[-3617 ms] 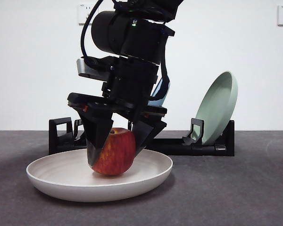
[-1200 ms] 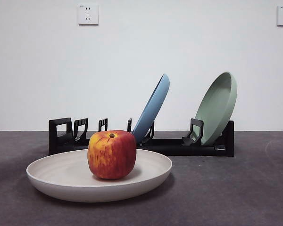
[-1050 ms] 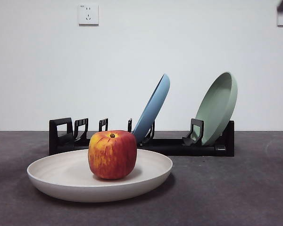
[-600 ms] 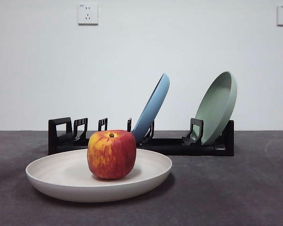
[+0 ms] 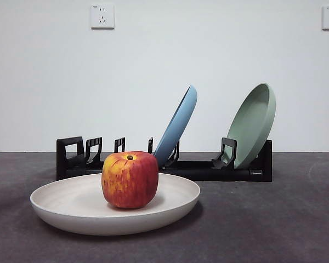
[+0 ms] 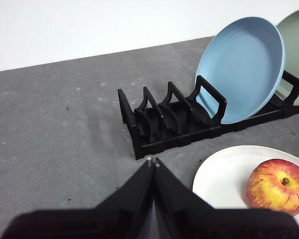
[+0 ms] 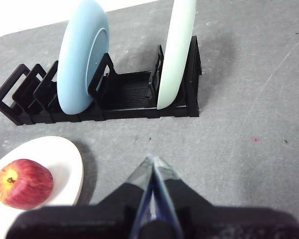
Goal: Take the yellow plate from the plate rack,put the plate on the table,take the apple from the table,put the apple in the plate
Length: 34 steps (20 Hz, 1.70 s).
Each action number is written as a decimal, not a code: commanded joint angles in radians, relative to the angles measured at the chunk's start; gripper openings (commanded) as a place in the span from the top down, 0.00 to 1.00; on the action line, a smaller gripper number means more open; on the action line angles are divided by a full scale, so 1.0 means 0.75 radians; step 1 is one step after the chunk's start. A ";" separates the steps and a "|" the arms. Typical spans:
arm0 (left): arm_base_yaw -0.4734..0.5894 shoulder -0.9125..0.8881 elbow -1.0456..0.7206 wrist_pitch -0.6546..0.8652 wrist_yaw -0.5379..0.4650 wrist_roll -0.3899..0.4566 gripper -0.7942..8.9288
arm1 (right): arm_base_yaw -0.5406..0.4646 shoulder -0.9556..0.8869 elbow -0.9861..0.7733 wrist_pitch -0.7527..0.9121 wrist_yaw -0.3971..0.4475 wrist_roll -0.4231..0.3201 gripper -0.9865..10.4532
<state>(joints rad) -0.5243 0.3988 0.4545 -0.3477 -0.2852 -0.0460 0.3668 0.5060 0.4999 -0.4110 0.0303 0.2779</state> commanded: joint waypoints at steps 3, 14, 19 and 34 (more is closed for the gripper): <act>0.005 -0.004 -0.003 -0.002 -0.001 -0.009 0.92 | 0.001 -0.002 -0.006 0.011 0.004 0.015 0.91; 0.645 -0.439 -0.340 0.201 0.361 0.066 0.92 | 0.001 -0.002 -0.006 0.009 0.004 0.015 0.91; 0.699 -0.529 -0.557 0.293 0.348 0.066 0.92 | 0.001 -0.002 -0.006 0.009 0.004 0.015 0.91; 0.700 -0.529 -0.601 0.216 0.352 0.031 0.92 | 0.001 -0.002 -0.006 0.008 0.004 0.015 0.91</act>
<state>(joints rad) -0.0025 0.0048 0.0170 -0.1867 -0.0219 -0.0128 0.3668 0.5056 0.4999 -0.4114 0.0303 0.2806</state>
